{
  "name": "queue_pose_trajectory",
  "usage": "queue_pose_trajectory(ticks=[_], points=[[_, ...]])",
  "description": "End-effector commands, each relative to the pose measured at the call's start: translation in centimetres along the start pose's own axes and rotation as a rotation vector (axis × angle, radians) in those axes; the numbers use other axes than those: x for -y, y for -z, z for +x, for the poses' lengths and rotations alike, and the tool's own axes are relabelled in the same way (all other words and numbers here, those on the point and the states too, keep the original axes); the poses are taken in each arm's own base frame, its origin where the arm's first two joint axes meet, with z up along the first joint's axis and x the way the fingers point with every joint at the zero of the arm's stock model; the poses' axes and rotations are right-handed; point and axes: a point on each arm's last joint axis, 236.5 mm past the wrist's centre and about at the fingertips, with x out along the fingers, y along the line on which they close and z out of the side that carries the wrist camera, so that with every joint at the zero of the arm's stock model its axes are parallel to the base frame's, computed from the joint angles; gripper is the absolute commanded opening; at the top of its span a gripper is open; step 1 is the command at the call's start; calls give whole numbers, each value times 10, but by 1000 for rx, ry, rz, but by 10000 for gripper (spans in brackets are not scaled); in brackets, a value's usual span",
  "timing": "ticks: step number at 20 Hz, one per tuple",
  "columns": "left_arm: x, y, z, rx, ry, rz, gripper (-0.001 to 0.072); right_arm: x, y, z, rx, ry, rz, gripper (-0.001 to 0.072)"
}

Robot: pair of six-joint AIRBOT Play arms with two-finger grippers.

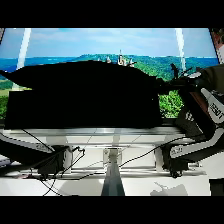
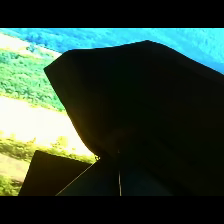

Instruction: Fold the clothes and pants, and hang the long-sleeved shirts on hangers.

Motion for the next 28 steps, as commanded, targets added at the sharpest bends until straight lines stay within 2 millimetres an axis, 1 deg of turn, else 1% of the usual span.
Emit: queue_pose_trajectory(ticks=[1,2,3,5,7,8,10,12,15,17,18,19,21,23,26,28], points=[[0,0,0,-1,0,1,11,-7,-13,5,55,-4,-39,156],[0,0,0,-1,0,1,11,-4,-22,4,90,14,-37,14],[0,0,0,1,-1,2,11,-1,-32,2,125,34,-43,18],[-3,-9,-1,36,-11,1,10,-3,-56,-9,189,55,-69,18],[-5,-26,-6,104,-26,5,11,-9,-81,-28,247,68,-109,17],[-3,-35,-7,138,-31,11,11,-13,-93,-37,272,75,-114,17],[6,-47,-6,186,-35,30,11,-11,-115,-59,330,118,-106,17],[15,-58,-5,226,-36,49,10,-5,-130,-74,368,174,-101,17],[19,-72,-8,282,-43,58,11,7,-147,-95,420,256,-90,17],[18,-71,-8,280,-47,66,11,12,-155,-104,454,280,-86,17],[15,-70,-7,274,-60,72,11,13,-157,-105,463,283,-86,17],[12,-68,-7,266,-76,78,11,13,-158,-106,470,287,-87,17],[7,-57,1,213,-91,86,11,14,-159,-106,474,288,-88,17],[6,-33,19,107,-72,79,11,14,-159,-106,474,288,-88,18],[3,14,57,-92,-40,64,11,14,-159,-106,474,288,-88,18],[2,37,76,-187,-20,53,11,14,-159,-106,473,289,-88,18]])
